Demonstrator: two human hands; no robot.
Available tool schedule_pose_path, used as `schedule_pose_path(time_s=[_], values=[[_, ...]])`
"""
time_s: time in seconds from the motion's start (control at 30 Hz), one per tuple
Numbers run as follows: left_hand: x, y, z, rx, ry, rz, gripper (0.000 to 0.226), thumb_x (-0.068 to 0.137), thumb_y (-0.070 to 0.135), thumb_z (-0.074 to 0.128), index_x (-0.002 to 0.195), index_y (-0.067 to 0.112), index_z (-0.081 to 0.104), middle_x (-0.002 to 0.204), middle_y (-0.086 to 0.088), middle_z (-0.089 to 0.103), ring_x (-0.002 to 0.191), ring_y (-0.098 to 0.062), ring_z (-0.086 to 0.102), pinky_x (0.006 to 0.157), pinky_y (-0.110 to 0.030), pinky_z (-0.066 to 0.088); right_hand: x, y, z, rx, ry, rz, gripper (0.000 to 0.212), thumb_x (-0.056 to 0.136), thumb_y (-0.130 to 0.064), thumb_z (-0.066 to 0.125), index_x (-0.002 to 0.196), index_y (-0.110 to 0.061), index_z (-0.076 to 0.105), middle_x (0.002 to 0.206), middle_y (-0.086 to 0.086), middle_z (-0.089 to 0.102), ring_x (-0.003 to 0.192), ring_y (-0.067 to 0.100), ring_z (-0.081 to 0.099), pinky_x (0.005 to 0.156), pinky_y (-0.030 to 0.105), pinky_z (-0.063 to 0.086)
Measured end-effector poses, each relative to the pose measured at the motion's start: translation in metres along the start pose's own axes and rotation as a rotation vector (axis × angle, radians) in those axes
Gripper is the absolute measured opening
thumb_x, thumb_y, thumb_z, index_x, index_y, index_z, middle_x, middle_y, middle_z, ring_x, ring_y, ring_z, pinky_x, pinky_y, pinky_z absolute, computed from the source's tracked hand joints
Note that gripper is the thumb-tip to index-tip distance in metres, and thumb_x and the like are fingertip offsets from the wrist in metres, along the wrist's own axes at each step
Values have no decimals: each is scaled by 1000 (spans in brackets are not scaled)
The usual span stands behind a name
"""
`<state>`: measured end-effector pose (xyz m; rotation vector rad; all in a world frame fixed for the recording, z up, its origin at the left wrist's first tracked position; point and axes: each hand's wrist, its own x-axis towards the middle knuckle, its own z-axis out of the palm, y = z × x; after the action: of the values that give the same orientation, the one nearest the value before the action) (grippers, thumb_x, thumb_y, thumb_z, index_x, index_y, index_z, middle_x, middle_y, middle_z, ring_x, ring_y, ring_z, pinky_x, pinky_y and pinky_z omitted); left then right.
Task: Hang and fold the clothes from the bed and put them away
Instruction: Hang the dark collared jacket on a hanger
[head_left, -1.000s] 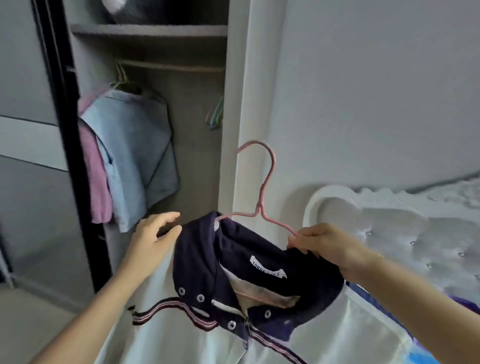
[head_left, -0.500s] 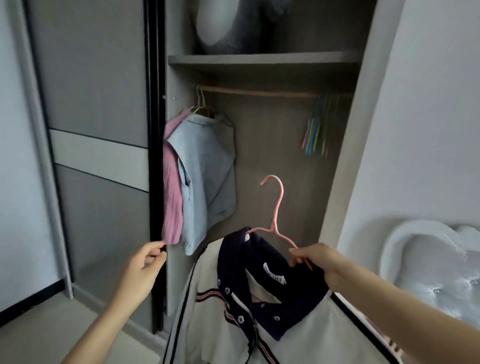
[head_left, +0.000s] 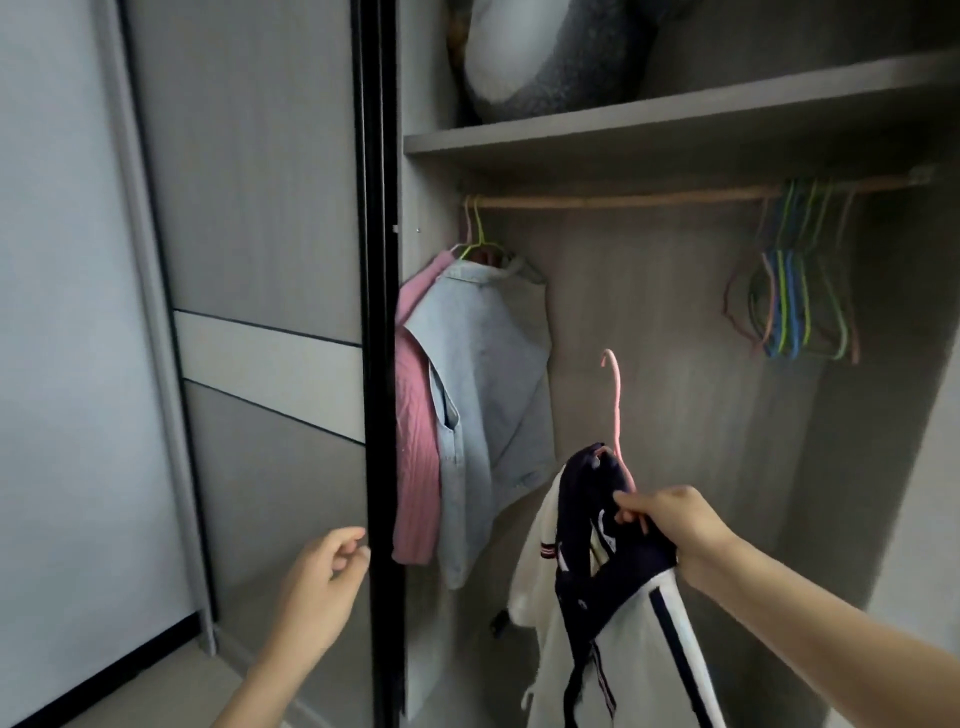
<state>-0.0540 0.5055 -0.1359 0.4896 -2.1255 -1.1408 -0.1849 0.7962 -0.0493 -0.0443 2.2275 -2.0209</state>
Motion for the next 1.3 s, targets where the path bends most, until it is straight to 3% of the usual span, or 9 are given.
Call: schedule_pose_path(time_s=[0.17,0.27,0.47,0.7,0.8,0.93,1.0,1.1,1.3], values=[[104,10,25,-10,48,56,21,89,-1,57,109,0,63,99,-8,59,100,-23,57,79,-19,36,98,-19,32,28,45,-104,40,80,1,68,42,-2,55,44,10,53,40,20,50,46,23,43],[146,9,37,58,68,113,22,87,-3,60,108,1,64,102,-5,60,107,-27,57,91,-31,38,142,-16,50,-5,34,-141,35,81,-4,69,51,2,54,55,14,50,53,22,46,57,31,37],[225,13,68,325,243,230,34,78,0,70,112,3,67,116,-19,59,111,-39,48,96,-43,34,205,-35,68,-53,14,-205,27,84,-8,67,62,0,54,62,15,43,63,25,38,62,33,29],[354,60,68,394,385,396,56,88,18,62,141,16,43,154,-14,25,138,-32,19,106,-52,24,245,-125,85,159,124,-267,24,84,2,64,60,5,61,42,8,56,40,21,53,45,25,46],[415,82,60,401,438,493,63,88,19,61,145,17,36,158,-10,13,143,-31,11,107,-54,20,267,-174,105,150,180,-353,26,83,6,61,59,2,55,33,3,51,28,11,48,31,14,37],[478,99,53,363,467,508,83,84,29,66,150,13,19,159,-9,4,145,-32,5,111,-55,15,301,-232,136,52,248,-465,25,81,9,60,60,0,51,35,5,48,27,10,46,30,14,33],[495,95,57,367,489,528,94,75,31,76,149,9,21,158,-16,8,142,-41,15,107,-59,23,327,-259,155,25,283,-522,31,81,11,59,57,-3,44,42,8,45,33,16,48,29,15,31],[506,88,66,453,605,661,92,59,15,86,139,2,42,148,-29,29,125,-53,40,88,-63,42,369,-288,182,-29,331,-571,34,80,11,58,58,-5,38,56,8,42,35,16,46,28,16,29],[514,79,72,478,724,741,89,51,4,80,134,2,47,144,-32,34,119,-52,47,82,-56,47,450,-298,231,-344,330,-543,33,81,13,51,54,-2,42,55,8,42,49,20,40,31,18,30]])
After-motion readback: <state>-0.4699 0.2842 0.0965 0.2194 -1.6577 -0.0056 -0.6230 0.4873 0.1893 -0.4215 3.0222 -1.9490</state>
